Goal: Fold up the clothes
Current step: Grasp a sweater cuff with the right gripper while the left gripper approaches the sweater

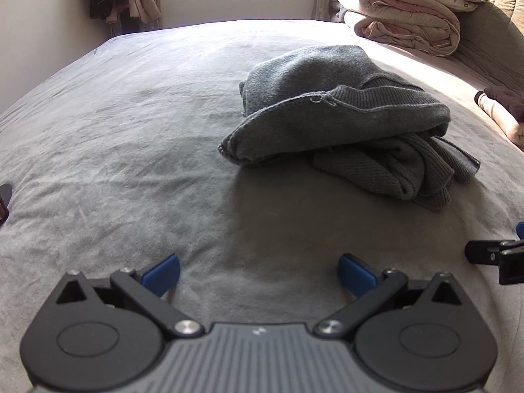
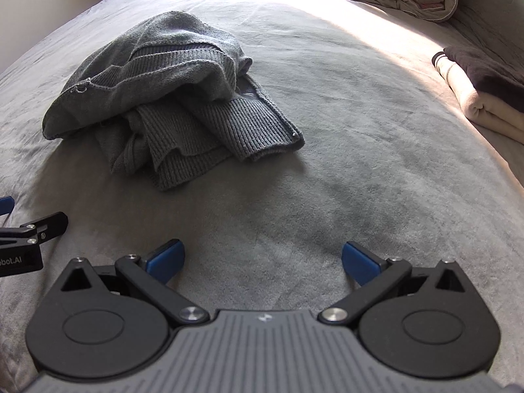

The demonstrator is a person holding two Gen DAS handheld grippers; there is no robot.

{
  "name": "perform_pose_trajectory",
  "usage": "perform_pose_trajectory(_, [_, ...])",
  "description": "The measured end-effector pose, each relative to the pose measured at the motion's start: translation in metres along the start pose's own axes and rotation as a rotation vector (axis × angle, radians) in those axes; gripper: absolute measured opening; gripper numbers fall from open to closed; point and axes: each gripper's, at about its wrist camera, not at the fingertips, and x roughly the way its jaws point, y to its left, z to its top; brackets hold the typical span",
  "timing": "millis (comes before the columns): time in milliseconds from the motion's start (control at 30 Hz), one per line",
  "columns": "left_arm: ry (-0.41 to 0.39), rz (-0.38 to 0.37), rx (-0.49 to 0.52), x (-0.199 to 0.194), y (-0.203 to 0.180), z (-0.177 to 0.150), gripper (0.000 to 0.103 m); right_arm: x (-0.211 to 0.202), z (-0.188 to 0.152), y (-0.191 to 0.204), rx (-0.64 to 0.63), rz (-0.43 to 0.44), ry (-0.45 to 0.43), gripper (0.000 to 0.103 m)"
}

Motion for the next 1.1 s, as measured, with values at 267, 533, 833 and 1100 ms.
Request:
perform_pose_trajectory(267, [0.017, -0.012, -0.100, -0.008, 0.020, 0.014, 0.103, -0.011, 0.005, 0.006, -0.069, 0.031, -0.038, 0.103])
perform_pose_trajectory(533, [0.000, -0.029, -0.157, -0.012, 0.037, 0.035, 0.102, -0.023, 0.019, 0.008, -0.082, 0.079, -0.110, 0.100])
perform_pose_trajectory(833, [0.015, -0.094, -0.183, -0.012, 0.047, 0.039, 0.102, 0.015, 0.056, 0.001, 0.001, 0.036, -0.060, 0.076])
perform_pose_trajectory(1100, [0.040, -0.179, -0.225, -0.012, 0.054, 0.041, 0.102, 0.040, 0.067, 0.000, 0.050, 0.029, -0.057, 0.054])
